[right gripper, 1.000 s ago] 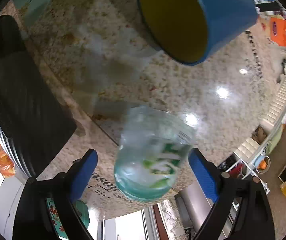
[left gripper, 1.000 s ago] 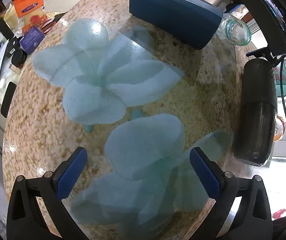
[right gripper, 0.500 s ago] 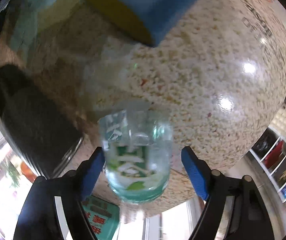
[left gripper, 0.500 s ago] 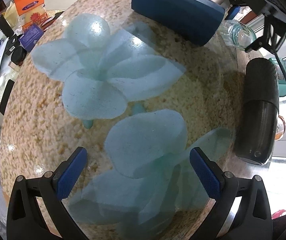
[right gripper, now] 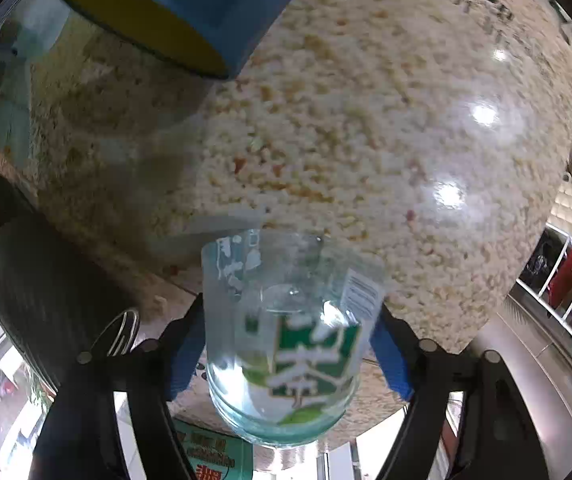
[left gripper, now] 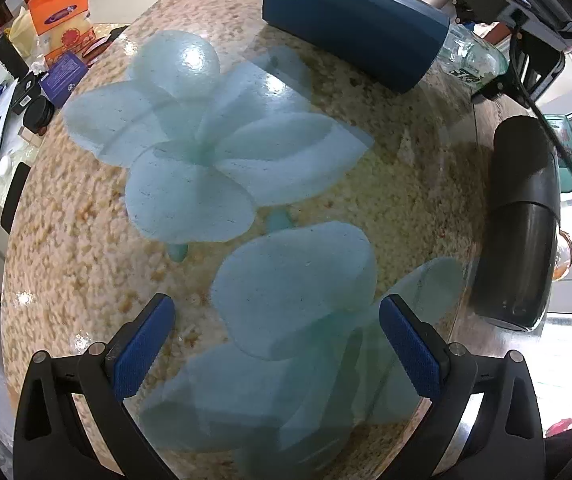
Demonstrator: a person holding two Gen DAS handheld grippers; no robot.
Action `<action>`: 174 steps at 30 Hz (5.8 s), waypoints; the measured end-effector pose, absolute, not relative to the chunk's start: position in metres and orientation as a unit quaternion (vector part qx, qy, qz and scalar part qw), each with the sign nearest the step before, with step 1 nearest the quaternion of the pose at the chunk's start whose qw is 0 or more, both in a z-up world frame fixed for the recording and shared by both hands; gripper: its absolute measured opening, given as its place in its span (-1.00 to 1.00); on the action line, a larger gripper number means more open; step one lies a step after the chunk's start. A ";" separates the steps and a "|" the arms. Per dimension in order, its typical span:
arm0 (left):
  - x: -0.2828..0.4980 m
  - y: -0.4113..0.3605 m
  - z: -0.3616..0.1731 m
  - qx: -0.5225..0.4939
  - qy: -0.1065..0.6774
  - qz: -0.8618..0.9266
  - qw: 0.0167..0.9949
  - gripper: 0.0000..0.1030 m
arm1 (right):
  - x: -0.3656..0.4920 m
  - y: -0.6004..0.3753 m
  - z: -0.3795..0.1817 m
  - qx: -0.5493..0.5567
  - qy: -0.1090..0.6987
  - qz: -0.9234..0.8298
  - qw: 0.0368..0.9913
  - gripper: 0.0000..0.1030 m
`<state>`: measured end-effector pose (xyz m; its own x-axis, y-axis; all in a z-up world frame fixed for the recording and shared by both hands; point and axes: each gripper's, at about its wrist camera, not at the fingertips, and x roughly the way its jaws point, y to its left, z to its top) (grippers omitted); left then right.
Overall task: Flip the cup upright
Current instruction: 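Close the right gripper on the clear cup and lift it, then carry the cup with the right gripper toward the left gripper, then grasp the cup with the left gripper while the right gripper releases it, then rotate the cup upright with the left gripper and lower it to the table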
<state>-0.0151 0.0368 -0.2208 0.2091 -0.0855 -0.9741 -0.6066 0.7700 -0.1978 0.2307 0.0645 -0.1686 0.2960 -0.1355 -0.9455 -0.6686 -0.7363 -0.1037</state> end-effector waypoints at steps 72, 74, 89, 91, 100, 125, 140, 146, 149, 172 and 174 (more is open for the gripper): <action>-0.083 0.047 -0.162 -0.152 0.635 0.033 0.757 1.00 | -0.024 -0.127 -0.149 -0.099 0.684 0.314 0.651 0.21; -0.082 0.045 -0.161 -0.147 0.636 0.030 0.757 1.00 | -0.025 -0.119 -0.150 -0.106 0.682 0.306 0.655 0.24; -0.083 0.043 -0.167 -0.147 0.642 0.020 0.752 1.00 | -0.014 -0.093 -0.160 -0.081 0.678 0.295 0.668 0.93; -0.084 0.043 -0.166 -0.148 0.641 0.019 0.753 1.00 | -0.013 -0.095 -0.158 -0.073 0.676 0.299 0.669 0.95; -0.084 0.030 -0.168 -0.171 0.645 -0.011 0.745 1.00 | -0.002 -0.133 -0.138 -0.009 0.667 0.300 0.681 0.95; -0.048 -0.039 -0.227 -0.180 0.711 0.036 0.679 0.37 | 0.019 -0.269 -0.154 0.082 0.701 0.256 0.661 0.95; -0.055 -0.053 -0.221 -0.170 0.705 0.037 0.687 0.24 | 0.021 -0.286 -0.156 0.095 0.703 0.277 0.649 0.95; -0.044 -0.044 -0.204 -0.166 0.691 0.024 0.703 0.19 | 0.016 -0.294 -0.155 0.109 0.703 0.272 0.648 0.95; -0.038 -0.042 -0.196 -0.163 0.684 0.014 0.711 0.18 | 0.014 -0.298 -0.152 0.116 0.701 0.265 0.651 0.95; -0.008 -0.010 -0.116 -0.111 0.468 -0.020 0.876 0.18 | -0.027 -0.282 -0.108 0.145 0.642 0.209 0.723 0.95; -0.010 -0.017 -0.122 -0.092 0.442 -0.031 0.892 0.19 | -0.034 -0.281 -0.103 0.143 0.631 0.197 0.736 0.95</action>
